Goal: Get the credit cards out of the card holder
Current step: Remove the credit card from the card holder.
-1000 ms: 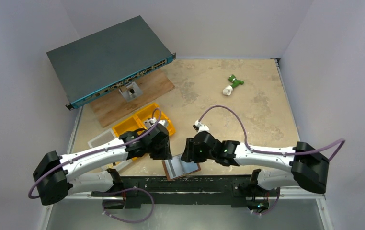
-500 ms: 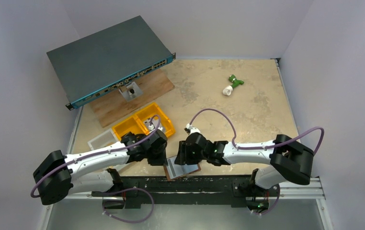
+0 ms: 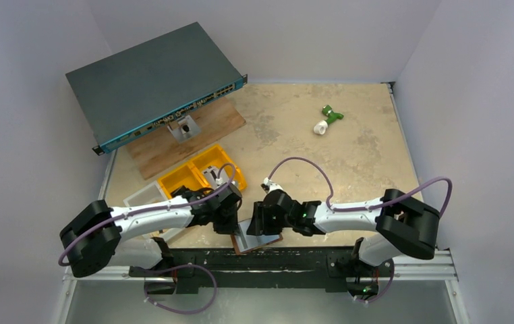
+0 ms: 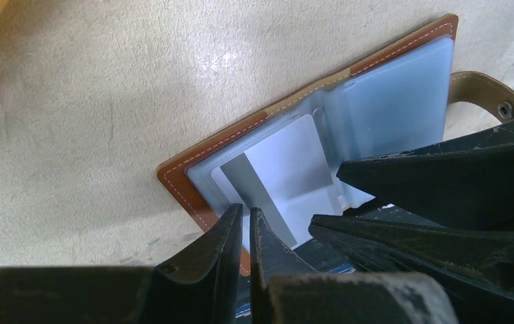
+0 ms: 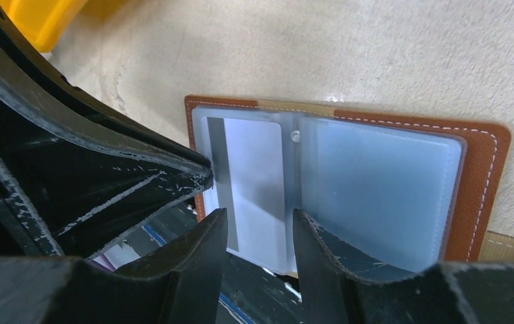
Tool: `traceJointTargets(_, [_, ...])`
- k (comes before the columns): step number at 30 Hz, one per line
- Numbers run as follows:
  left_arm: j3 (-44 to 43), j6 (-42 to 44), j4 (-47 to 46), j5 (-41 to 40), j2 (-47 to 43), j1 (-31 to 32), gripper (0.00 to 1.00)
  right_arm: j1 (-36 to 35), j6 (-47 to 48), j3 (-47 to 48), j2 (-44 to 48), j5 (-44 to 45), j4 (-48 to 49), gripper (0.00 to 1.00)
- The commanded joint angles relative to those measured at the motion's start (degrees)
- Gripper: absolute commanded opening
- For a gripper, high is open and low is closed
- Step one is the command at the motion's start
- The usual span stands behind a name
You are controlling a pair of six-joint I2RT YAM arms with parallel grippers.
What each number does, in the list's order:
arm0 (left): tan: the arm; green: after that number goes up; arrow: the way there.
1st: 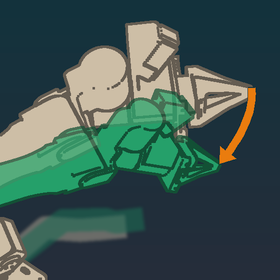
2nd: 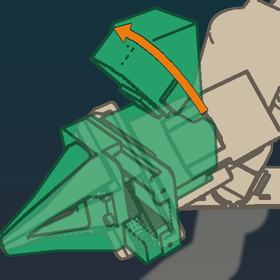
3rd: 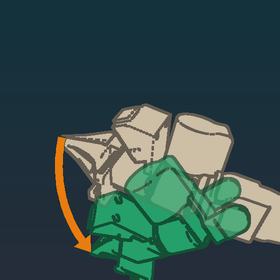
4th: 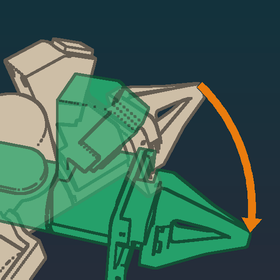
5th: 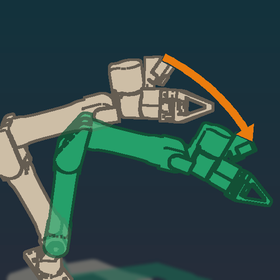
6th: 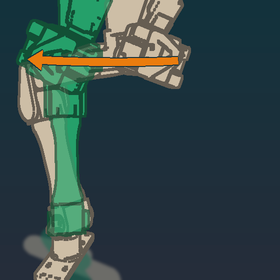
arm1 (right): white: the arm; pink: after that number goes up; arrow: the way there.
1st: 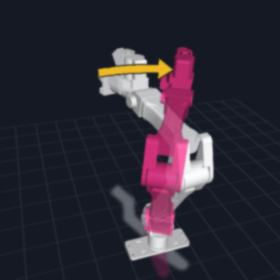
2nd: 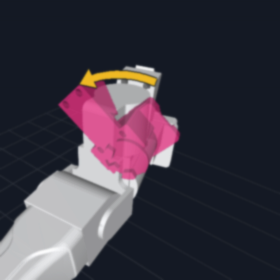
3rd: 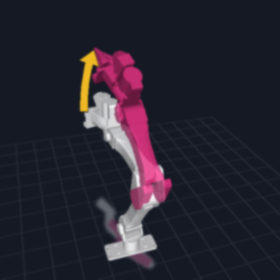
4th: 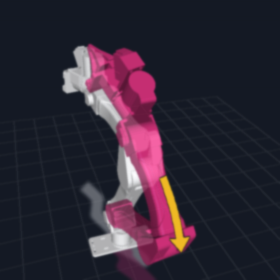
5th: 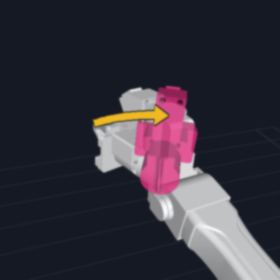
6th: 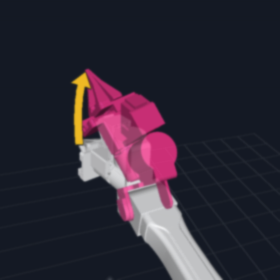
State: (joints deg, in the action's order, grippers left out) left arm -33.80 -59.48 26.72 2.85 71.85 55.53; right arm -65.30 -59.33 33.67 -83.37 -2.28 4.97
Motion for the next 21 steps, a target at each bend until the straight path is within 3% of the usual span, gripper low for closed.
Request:
traceJointTargets(1, [0.49,-0.64,-2.08,0.73,1.42,-0.07,0.08,-0.18,-0.92,-1.06,-1.13,-1.03,2.89,0.4])
traceJointTargets(13, [-1.23,-0.53,-3.34,1.16,6.06,-0.02,0.05,0.74,-2.31,-4.78,-1.08,-4.28,8.62,0.4])
traceJointTargets(21, [-0.5,-1.16,-1.02,-0.53,6.2,-0.07,0.0,6.16,-3.64,-12.46,2.65,-12.34,20.73,0.4])
